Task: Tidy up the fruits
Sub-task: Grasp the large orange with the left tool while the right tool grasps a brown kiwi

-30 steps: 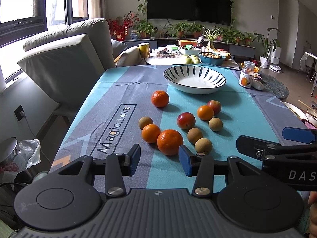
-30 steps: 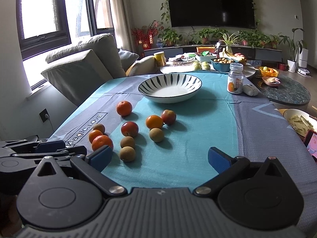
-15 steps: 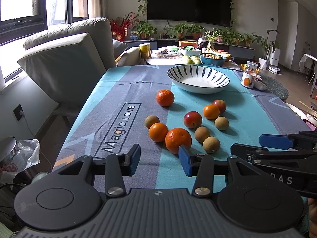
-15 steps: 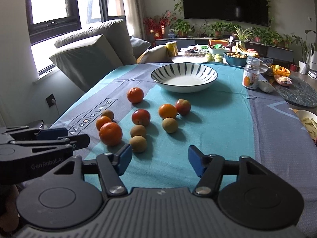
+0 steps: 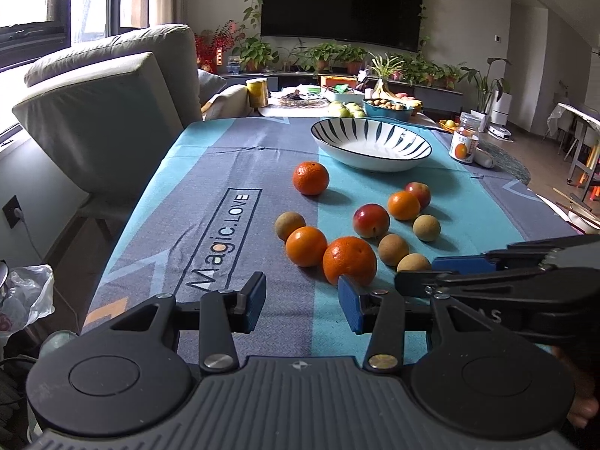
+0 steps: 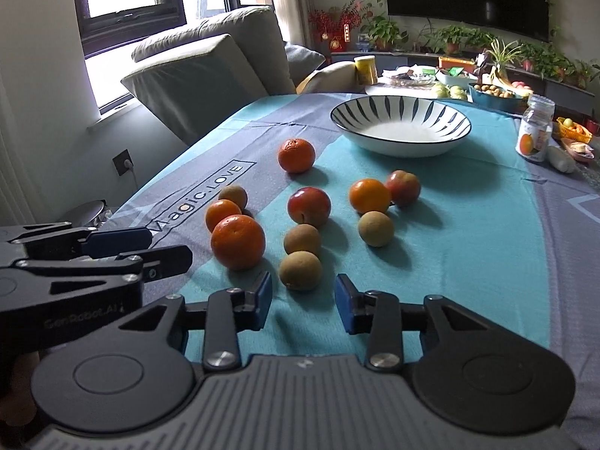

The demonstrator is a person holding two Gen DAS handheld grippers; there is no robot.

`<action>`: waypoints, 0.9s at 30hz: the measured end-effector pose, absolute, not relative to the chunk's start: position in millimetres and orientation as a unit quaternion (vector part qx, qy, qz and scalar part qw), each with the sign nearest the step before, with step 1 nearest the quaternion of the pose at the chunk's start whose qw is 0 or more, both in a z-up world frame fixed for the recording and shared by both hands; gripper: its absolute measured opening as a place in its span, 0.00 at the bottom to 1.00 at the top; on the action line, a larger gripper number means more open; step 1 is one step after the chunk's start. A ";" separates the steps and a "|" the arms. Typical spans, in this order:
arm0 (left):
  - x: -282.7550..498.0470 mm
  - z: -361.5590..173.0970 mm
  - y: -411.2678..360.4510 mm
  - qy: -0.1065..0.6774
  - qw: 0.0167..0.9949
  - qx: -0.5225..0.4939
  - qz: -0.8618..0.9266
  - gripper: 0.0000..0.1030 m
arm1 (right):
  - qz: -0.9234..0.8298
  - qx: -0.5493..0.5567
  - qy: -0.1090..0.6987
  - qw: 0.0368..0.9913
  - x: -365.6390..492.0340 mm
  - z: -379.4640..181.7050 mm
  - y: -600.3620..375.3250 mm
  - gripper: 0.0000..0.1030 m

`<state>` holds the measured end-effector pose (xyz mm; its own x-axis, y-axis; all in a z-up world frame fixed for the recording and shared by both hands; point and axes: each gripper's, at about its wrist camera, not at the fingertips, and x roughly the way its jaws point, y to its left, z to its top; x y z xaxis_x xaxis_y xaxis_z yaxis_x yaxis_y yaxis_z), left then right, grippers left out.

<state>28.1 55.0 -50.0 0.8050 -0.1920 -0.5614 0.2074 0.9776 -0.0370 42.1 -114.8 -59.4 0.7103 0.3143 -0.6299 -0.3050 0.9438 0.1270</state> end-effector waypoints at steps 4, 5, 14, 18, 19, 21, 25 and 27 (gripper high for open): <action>33.6 -53.8 48.8 0.298 0.947 0.024 -0.122 0.40 | 0.169 0.002 0.342 0.924 48.9 -61.1 -113.5 0.76; 34.6 -54.5 47.0 0.298 0.946 0.026 -0.125 0.40 | 0.169 -0.001 0.341 0.925 49.3 -61.2 -113.0 0.76; 49.8 -58.3 23.6 0.308 0.940 0.045 -0.140 0.38 | 0.159 0.024 0.348 0.924 49.4 -57.5 -135.7 0.76; 56.4 -58.5 19.3 0.314 0.939 0.048 -0.135 0.38 | 0.150 0.026 0.343 0.927 49.4 -55.5 -140.5 0.76; 58.1 -58.8 19.0 0.316 0.938 0.046 -0.135 0.38 | 0.151 0.029 0.343 0.927 49.4 -55.5 -141.5 0.76; 62.6 -60.5 18.0 0.323 0.936 0.044 -0.133 0.38 | 0.156 0.036 0.344 0.925 50.7 -56.1 -143.0 0.76; 67.5 -63.6 17.6 0.329 0.934 0.039 -0.133 0.37 | 0.162 0.039 0.344 0.924 53.2 -56.6 -146.6 0.76; 68.6 -62.5 17.6 0.331 0.933 0.037 -0.136 0.36 | 0.164 0.043 0.344 0.923 55.2 -56.7 -149.6 0.76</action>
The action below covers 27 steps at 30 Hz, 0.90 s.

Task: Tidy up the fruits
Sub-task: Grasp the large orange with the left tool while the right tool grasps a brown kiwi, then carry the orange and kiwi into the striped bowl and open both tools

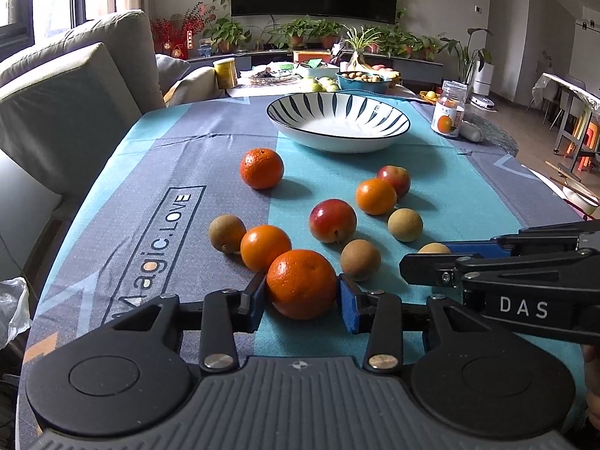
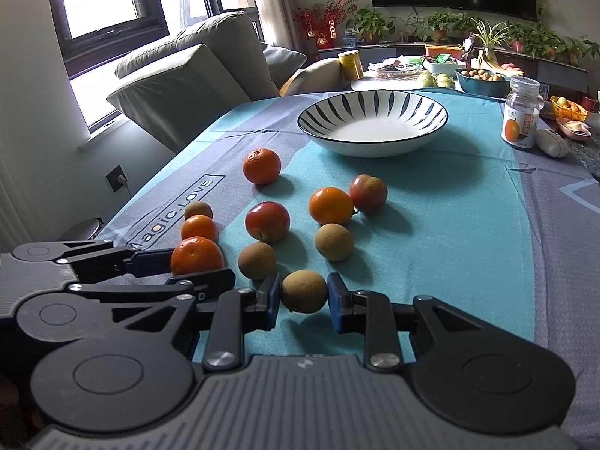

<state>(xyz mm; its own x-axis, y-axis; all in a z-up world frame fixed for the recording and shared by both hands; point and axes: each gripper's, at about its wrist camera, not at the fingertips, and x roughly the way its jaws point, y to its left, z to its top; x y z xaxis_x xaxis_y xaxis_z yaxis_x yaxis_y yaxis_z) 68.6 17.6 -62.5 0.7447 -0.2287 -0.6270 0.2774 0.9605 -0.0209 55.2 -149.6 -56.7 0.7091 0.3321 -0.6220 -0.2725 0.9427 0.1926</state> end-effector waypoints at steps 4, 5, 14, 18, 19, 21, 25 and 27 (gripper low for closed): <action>69.3 -54.7 15.5 0.325 0.934 0.039 -0.140 0.36 | 0.165 0.049 0.342 0.924 59.2 -53.6 -153.9 0.76; 69.1 -51.4 13.7 0.320 0.936 0.043 -0.143 0.36 | 0.165 0.049 0.340 0.925 60.0 -52.3 -154.9 0.76; 100.5 -30.1 -6.4 0.300 0.938 0.057 -0.163 0.36 | 0.145 0.065 0.318 0.935 87.5 -37.0 -177.8 0.76; 123.1 -24.5 -15.8 0.292 0.939 0.061 -0.169 0.36 | 0.134 0.071 0.308 0.939 102.6 -32.3 -188.8 0.76; 129.9 -22.9 -18.9 0.290 0.940 0.063 -0.170 0.36 | 0.131 0.073 0.307 0.940 107.0 -31.1 -191.1 0.76; 141.6 -20.1 -23.1 0.287 0.940 0.064 -0.171 0.36 | 0.123 0.077 0.302 0.942 116.8 -29.4 -196.8 0.76; 164.9 -14.3 -30.6 0.279 0.942 0.066 -0.175 0.36 | 0.114 0.084 0.294 0.945 135.5 -25.1 -205.1 0.76; 176.3 -13.2 -33.3 0.277 0.942 0.068 -0.174 0.36 | 0.111 0.086 0.291 0.947 144.1 -23.3 -208.8 0.76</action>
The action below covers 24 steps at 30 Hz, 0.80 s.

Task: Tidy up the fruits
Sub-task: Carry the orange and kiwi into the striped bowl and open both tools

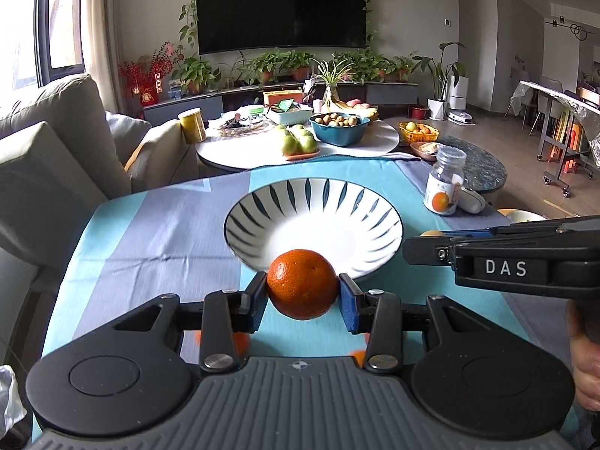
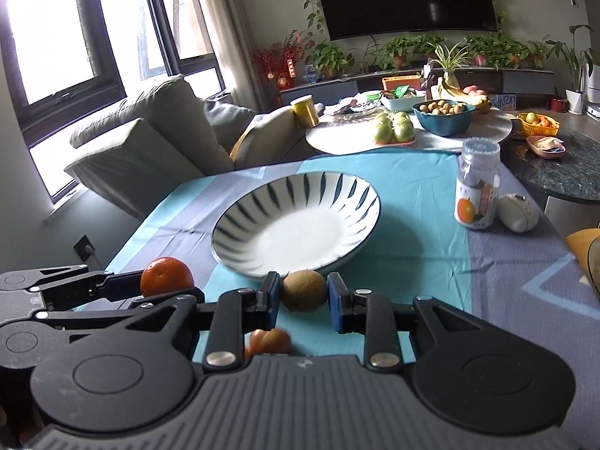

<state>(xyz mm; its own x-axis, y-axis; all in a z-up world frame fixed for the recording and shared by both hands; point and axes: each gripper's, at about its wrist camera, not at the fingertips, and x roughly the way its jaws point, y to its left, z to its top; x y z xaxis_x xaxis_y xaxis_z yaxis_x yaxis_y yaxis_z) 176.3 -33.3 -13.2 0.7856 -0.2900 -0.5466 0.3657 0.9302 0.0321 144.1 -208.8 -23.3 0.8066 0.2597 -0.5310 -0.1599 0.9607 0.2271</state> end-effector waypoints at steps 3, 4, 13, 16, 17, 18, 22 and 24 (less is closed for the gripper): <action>194.9 -14.5 -37.6 0.285 0.941 0.067 -0.171 0.36 | 0.109 0.090 0.286 0.948 157.2 -21.5 -215.4 0.76; 201.2 -15.3 -38.9 0.288 0.940 0.065 -0.170 0.36 | 0.109 0.092 0.285 0.948 162.1 -21.3 -217.1 0.76; 236.7 -25.8 -50.5 0.302 0.935 0.073 -0.169 0.36 | 0.113 0.094 0.299 0.943 195.1 -28.2 -220.5 0.76; 244.4 -31.6 -48.5 0.312 0.932 0.075 -0.167 0.36 | 0.119 0.095 0.308 0.939 201.1 -34.0 -219.1 0.76; 246.9 -33.2 -47.6 0.316 0.931 0.075 -0.166 0.36 | 0.121 0.094 0.310 0.938 202.1 -35.9 -218.8 0.76; 248.3 -34.9 -46.6 0.319 0.930 0.074 -0.166 0.36 | 0.122 0.094 0.312 0.938 203.2 -37.6 -218.3 0.76; 254.0 -39.1 -44.9 0.326 0.927 0.070 -0.169 0.37 | 0.128 0.088 0.311 0.937 204.8 -39.6 -215.4 0.76; 253.5 -39.7 -47.1 0.327 0.926 0.077 -0.171 0.37 | 0.130 0.084 0.311 0.938 205.6 -39.9 -214.5 0.76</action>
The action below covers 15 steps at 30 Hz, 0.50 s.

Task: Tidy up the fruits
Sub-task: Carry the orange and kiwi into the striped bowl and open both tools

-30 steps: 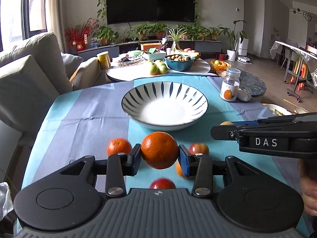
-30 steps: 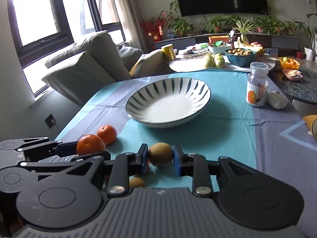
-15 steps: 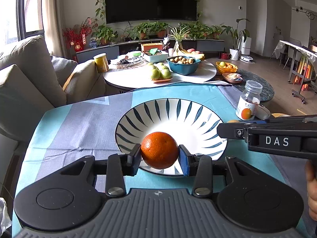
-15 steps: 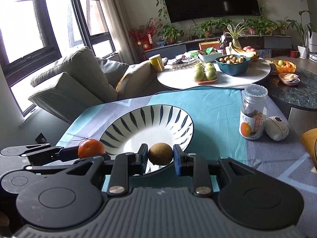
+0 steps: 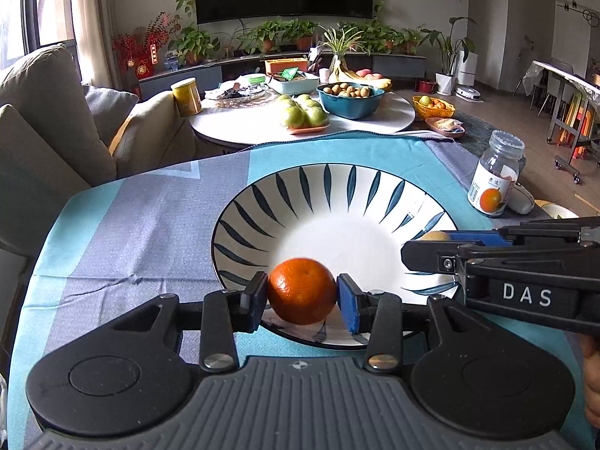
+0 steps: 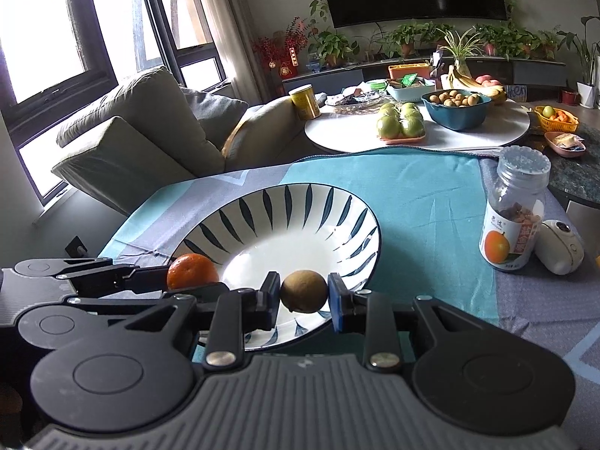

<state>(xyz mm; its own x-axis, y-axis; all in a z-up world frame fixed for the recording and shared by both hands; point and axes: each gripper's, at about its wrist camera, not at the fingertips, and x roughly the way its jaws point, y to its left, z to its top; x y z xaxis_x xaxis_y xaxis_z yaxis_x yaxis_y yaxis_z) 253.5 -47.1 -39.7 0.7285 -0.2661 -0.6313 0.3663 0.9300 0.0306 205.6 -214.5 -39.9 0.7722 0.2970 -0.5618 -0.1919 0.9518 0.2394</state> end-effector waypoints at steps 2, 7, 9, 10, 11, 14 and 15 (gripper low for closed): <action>251.8 -40.0 -49.1 0.321 0.927 0.088 -0.171 0.37 | 0.131 0.080 0.310 0.938 205.3 -40.8 -213.6 0.76; 248.6 -39.6 -49.7 0.313 0.930 0.095 -0.169 0.37 | 0.126 0.067 0.303 0.942 203.1 -42.2 -209.9 0.76; 248.1 -38.0 -47.3 0.311 0.931 0.089 -0.168 0.37 | 0.126 0.064 0.302 0.943 204.0 -42.6 -209.5 0.76; 247.6 -36.9 -46.2 0.309 0.932 0.087 -0.168 0.37 | 0.127 0.065 0.302 0.942 204.3 -42.9 -209.1 0.76; 246.7 -35.5 -45.0 0.306 0.933 0.086 -0.166 0.37 | 0.129 0.065 0.303 0.942 204.0 -43.0 -209.0 0.76; 242.2 -31.8 -43.2 0.295 0.938 0.091 -0.159 0.37 | 0.134 0.065 0.302 0.942 203.2 -43.3 -207.6 0.76; 240.4 -30.9 -42.9 0.291 0.939 0.095 -0.155 0.37 | 0.135 0.065 0.301 0.942 202.6 -43.3 -207.1 0.76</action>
